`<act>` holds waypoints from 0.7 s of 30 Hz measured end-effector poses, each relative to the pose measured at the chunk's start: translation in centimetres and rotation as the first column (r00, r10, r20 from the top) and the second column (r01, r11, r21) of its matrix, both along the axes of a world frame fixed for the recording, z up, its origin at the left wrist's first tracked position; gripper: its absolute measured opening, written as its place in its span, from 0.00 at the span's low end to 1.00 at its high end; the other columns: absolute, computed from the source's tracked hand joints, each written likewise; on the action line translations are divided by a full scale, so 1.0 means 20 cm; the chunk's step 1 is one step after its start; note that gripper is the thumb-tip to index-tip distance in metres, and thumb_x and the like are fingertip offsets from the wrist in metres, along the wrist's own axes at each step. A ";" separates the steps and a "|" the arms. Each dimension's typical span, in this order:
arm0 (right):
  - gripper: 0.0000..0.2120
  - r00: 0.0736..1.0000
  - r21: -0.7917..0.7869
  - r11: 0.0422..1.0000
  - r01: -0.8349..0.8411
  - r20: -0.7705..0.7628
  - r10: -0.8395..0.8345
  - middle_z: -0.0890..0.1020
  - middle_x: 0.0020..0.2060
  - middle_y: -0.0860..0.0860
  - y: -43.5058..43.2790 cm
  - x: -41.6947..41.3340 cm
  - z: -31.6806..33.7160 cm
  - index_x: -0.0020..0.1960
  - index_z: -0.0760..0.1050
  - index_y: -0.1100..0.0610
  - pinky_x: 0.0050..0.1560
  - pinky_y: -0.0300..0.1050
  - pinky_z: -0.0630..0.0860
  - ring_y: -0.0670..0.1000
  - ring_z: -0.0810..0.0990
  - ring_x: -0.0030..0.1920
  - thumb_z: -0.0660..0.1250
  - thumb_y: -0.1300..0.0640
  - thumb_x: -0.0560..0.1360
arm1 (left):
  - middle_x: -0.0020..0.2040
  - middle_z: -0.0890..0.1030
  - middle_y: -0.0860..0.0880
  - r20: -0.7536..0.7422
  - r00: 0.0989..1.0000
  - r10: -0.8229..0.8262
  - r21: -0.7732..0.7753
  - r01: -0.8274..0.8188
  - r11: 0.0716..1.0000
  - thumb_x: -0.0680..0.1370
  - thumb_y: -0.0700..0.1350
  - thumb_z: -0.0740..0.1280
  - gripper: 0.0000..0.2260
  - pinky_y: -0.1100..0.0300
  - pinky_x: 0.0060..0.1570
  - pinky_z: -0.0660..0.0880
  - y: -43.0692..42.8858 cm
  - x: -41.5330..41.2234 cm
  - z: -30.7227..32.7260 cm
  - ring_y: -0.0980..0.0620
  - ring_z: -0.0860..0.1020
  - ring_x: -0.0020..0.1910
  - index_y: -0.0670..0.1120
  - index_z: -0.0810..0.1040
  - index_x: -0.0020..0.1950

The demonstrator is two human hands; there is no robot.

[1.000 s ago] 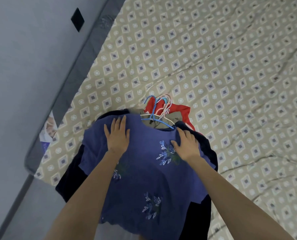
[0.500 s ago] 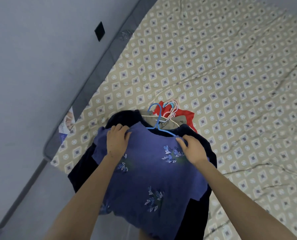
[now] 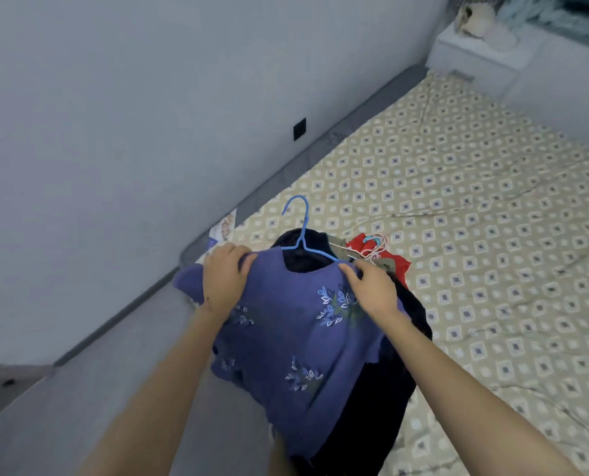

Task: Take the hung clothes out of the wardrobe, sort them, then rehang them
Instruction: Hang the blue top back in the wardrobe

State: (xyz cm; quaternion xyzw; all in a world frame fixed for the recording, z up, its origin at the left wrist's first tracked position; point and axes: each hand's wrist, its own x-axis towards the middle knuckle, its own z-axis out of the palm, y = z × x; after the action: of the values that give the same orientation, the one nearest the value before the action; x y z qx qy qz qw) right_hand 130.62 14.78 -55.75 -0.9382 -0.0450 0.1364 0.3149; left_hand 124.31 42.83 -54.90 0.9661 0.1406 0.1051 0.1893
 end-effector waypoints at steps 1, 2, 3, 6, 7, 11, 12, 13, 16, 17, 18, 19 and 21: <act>0.20 0.999 0.007 0.999 -0.042 0.022 0.041 0.73 0.29 0.49 0.03 -0.04 0.05 0.36 0.68 0.55 0.32 0.47 0.65 0.52 0.72 0.33 0.60 0.43 0.80 | 0.42 0.80 0.46 0.002 0.999 0.043 -0.013 -0.043 0.999 0.79 0.47 0.66 0.08 0.52 0.43 0.68 0.01 -0.09 0.05 0.42 0.76 0.42 0.46 0.83 0.47; 0.20 0.996 0.011 0.996 -0.084 0.042 0.083 0.72 0.29 0.48 0.05 -0.09 0.10 0.36 0.68 0.54 0.32 0.47 0.64 0.51 0.71 0.32 0.61 0.43 0.80 | 0.43 0.81 0.46 0.004 0.996 0.090 -0.038 -0.090 0.995 0.79 0.47 0.66 0.07 0.50 0.46 0.71 0.03 -0.19 0.09 0.42 0.77 0.44 0.46 0.83 0.47; 0.19 0.990 0.007 0.992 -0.128 0.060 0.128 0.72 0.30 0.48 0.08 -0.13 0.15 0.37 0.69 0.55 0.32 0.47 0.64 0.51 0.71 0.33 0.61 0.43 0.80 | 0.44 0.81 0.46 0.004 0.990 0.137 -0.069 -0.137 0.988 0.79 0.48 0.66 0.08 0.48 0.48 0.73 0.04 -0.30 0.14 0.42 0.77 0.45 0.47 0.83 0.48; 0.19 0.959 0.002 0.963 -0.269 0.091 0.267 0.75 0.32 0.49 0.16 -0.26 0.27 0.39 0.72 0.58 0.32 0.48 0.66 0.51 0.73 0.34 0.60 0.44 0.81 | 0.46 0.82 0.49 -0.007 0.967 0.255 -0.149 -0.253 0.956 0.78 0.56 0.59 0.16 0.47 0.51 0.74 0.05 -0.64 0.27 0.45 0.79 0.48 0.49 0.83 0.48; 0.19 0.944 0.004 0.948 -0.318 0.097 0.316 0.76 0.32 0.50 0.19 -0.31 0.30 0.40 0.72 0.58 0.32 0.48 0.66 0.52 0.73 0.34 0.60 0.44 0.81 | 0.46 0.83 0.49 -0.016 0.958 0.286 -0.155 -0.285 0.946 0.78 0.56 0.59 0.16 0.48 0.52 0.74 0.05 -0.75 0.31 0.45 0.79 0.48 0.49 0.83 0.49; 0.20 0.873 0.007 0.877 -0.480 0.107 0.476 0.75 0.31 0.51 0.34 -0.49 0.43 0.39 0.71 0.59 0.30 0.47 0.65 0.52 0.74 0.33 0.60 0.44 0.81 | 0.49 0.83 0.49 -0.026 0.912 0.410 -0.162 -0.409 0.898 0.80 0.48 0.66 0.07 0.54 0.50 0.72 0.04 -1.16 0.46 0.46 0.79 0.51 0.48 0.83 0.52; 0.20 0.856 0.006 0.860 -0.510 0.106 0.507 0.75 0.30 0.51 0.39 -0.54 0.45 0.39 0.71 0.59 0.30 0.47 0.64 0.52 0.74 0.33 0.60 0.44 0.80 | 0.49 0.83 0.49 -0.019 0.894 0.448 -0.165 -0.445 0.880 0.80 0.48 0.67 0.07 0.54 0.50 0.72 0.04 -1.25 0.49 0.46 0.79 0.51 0.48 0.83 0.51; 0.21 0.836 0.007 0.841 -0.542 0.106 0.538 0.75 0.30 0.51 0.44 -0.59 0.48 0.39 0.72 0.60 0.30 0.47 0.64 0.52 0.74 0.33 0.60 0.44 0.80 | 0.49 0.83 0.49 -0.014 0.870 0.493 -0.173 -0.487 0.856 0.80 0.48 0.67 0.07 0.53 0.49 0.73 0.05 -1.35 0.51 0.46 0.79 0.51 0.48 0.83 0.51; 0.20 0.778 0.017 0.783 -0.622 0.126 0.616 0.75 0.30 0.50 0.57 -0.76 0.56 0.38 0.71 0.57 0.31 0.46 0.66 0.52 0.74 0.33 0.61 0.43 0.80 | 0.48 0.82 0.49 -0.007 0.785 0.620 -0.219 -0.606 0.765 0.80 0.49 0.67 0.08 0.52 0.48 0.74 0.06 -1.61 0.58 0.46 0.79 0.50 0.48 0.83 0.49; 0.19 0.756 0.017 0.762 -0.648 0.137 0.640 0.75 0.30 0.48 0.61 -0.82 0.59 0.37 0.71 0.56 0.30 0.46 0.66 0.52 0.73 0.33 0.62 0.43 0.80 | 0.48 0.83 0.49 0.001 0.754 0.657 -0.240 -0.638 0.732 0.79 0.49 0.67 0.08 0.51 0.49 0.74 0.05 -1.70 0.60 0.46 0.79 0.49 0.47 0.83 0.48; 0.18 0.737 0.013 0.743 -0.669 0.148 0.660 0.74 0.30 0.48 0.65 -0.87 0.62 0.37 0.71 0.54 0.31 0.45 0.66 0.51 0.73 0.33 0.62 0.43 0.79 | 0.48 0.83 0.50 0.011 0.725 0.689 -0.262 -0.663 0.701 0.79 0.49 0.67 0.08 0.51 0.49 0.75 0.05 -1.78 0.61 0.46 0.79 0.49 0.47 0.83 0.48; 0.18 0.717 0.009 0.725 -0.689 0.158 0.679 0.75 0.30 0.48 0.68 -0.93 0.65 0.37 0.71 0.54 0.31 0.45 0.66 0.52 0.73 0.34 0.62 0.43 0.79 | 0.48 0.83 0.50 0.018 0.695 0.718 -0.289 -0.684 0.669 0.79 0.49 0.68 0.07 0.51 0.49 0.75 0.04 -1.86 0.62 0.47 0.79 0.49 0.47 0.83 0.48; 0.19 0.676 -0.001 0.687 -0.726 0.176 0.715 0.76 0.30 0.48 0.74 -1.03 0.70 0.36 0.71 0.54 0.33 0.46 0.68 0.53 0.75 0.35 0.62 0.42 0.78 | 0.47 0.83 0.52 0.021 0.646 0.763 -0.336 -0.715 0.614 0.79 0.49 0.68 0.07 0.52 0.49 0.75 0.02 -2.02 0.64 0.49 0.79 0.48 0.48 0.82 0.47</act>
State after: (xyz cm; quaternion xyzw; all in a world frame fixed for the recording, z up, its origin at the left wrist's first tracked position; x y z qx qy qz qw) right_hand 109.94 29.62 -41.73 -0.8409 -0.4410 0.1710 0.2629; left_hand 83.88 43.23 -42.17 0.7693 0.5252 0.2295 0.2823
